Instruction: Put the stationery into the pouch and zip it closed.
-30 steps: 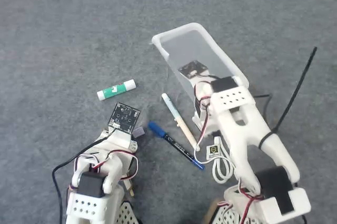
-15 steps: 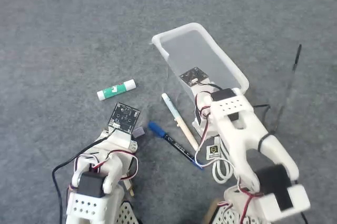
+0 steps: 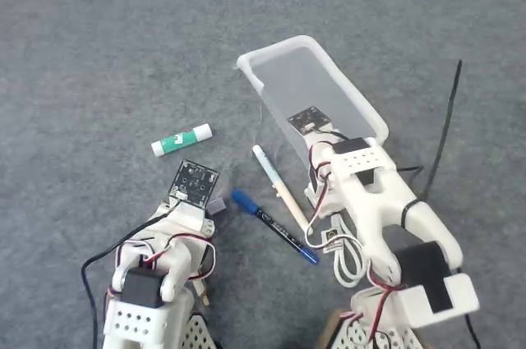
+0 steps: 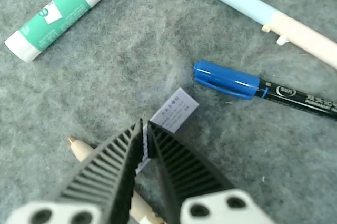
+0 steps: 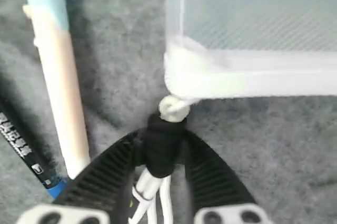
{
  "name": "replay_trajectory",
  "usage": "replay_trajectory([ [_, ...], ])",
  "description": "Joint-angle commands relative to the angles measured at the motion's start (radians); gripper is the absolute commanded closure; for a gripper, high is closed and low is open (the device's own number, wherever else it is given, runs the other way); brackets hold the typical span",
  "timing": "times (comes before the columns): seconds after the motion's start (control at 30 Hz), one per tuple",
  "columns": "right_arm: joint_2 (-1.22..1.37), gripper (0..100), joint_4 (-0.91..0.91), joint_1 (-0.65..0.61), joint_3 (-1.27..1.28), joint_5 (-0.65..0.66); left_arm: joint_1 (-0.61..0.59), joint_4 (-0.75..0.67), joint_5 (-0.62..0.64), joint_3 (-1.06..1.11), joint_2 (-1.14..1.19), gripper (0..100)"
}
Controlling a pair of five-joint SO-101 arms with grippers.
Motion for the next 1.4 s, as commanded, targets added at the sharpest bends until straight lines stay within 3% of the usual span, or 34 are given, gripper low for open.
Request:
replay_trajectory([
  [0.0,-0.094,99.1,0.001,0.004,0.017,0.023,-0.002,0.005,0.0,-0.015,-0.015,99],
  [0.13,-0.214,99.1,-0.001,0.002,0.066,0.074,-0.002,0.005,0.0,-0.015,-0.015,99],
  [0.53,-0.601,99.1,0.044,-0.001,0.132,0.066,-0.002,0.005,0.0,-0.015,-0.015,99],
  [0.77,-0.754,99.1,0.05,-0.124,0.097,0.074,-0.002,0.005,0.0,-0.015,-0.015,99],
  [1.03,-0.805,99.2,0.045,-0.148,-0.06,0.123,-0.002,0.005,0.0,-0.015,-0.015,99],
  [1.37,-0.812,99.2,0.05,-0.231,-0.034,0.095,-0.002,0.005,0.0,-0.015,-0.015,99],
])
